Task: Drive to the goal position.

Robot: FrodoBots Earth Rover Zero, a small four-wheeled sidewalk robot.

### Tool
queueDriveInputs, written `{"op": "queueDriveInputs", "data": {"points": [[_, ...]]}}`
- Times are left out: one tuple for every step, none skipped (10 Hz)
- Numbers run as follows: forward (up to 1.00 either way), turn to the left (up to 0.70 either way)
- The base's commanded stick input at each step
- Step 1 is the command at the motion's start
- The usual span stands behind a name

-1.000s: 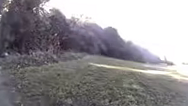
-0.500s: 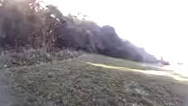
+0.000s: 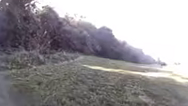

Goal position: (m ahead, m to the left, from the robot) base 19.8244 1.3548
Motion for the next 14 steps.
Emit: {"op": "queueDriveInputs", "data": {"points": [[0.60, -0.15], [0.60, -0.15], [0.60, -0.15], [0.60, -0.15], [0.60, -0.15], [0.60, -0.15], [0.60, -0.15], [0.60, -0.15], [0.60, -0.15], [0.60, -0.15], [0.60, -0.15], [0.60, -0.15], [0.60, -0.15], [0.60, -0.15]]}}
